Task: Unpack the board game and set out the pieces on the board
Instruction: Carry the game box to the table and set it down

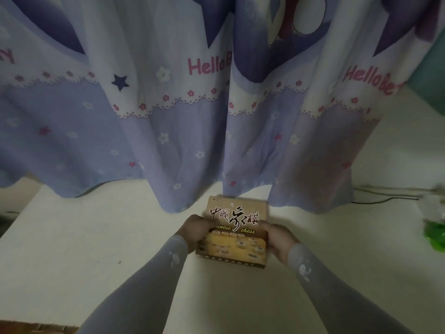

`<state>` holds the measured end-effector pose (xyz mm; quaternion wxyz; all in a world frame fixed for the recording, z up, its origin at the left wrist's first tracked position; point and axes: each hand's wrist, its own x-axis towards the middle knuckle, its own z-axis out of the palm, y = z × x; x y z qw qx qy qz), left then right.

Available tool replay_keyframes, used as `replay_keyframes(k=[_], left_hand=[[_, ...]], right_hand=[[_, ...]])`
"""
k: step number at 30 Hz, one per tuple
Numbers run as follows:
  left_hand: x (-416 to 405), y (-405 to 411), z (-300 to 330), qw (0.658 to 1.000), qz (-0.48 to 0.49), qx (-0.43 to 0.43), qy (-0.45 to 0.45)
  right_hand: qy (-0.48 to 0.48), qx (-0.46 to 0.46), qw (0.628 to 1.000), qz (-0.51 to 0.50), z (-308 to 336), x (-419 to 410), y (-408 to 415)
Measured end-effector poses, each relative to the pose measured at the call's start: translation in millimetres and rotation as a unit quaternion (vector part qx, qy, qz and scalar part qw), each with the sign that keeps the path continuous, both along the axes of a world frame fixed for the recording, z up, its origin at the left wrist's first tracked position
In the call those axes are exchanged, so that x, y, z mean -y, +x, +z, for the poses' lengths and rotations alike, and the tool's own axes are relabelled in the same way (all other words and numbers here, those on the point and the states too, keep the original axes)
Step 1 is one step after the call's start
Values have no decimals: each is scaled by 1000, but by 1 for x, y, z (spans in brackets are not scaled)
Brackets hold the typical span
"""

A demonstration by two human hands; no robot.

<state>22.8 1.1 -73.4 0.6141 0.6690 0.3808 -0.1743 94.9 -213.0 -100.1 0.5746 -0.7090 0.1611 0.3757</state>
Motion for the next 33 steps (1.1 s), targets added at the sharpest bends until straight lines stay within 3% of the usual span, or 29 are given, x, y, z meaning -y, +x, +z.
replay_keyframes(k=[5, 13, 26, 33], left_hand=[[-9, -6, 26, 990, 115, 53, -64], [-54, -79, 79, 965, 235, 114, -38], [-203, -259, 131, 905, 388, 172, -6], [-334, -411, 152, 855, 481, 185, 64]], right_hand=[[39, 96, 994, 17, 25, -27, -2], [96, 176, 973, 110, 75, -105, -34], [166, 126, 948, 240, 124, -300, -167], [202, 81, 926, 308, 139, -460, -301]])
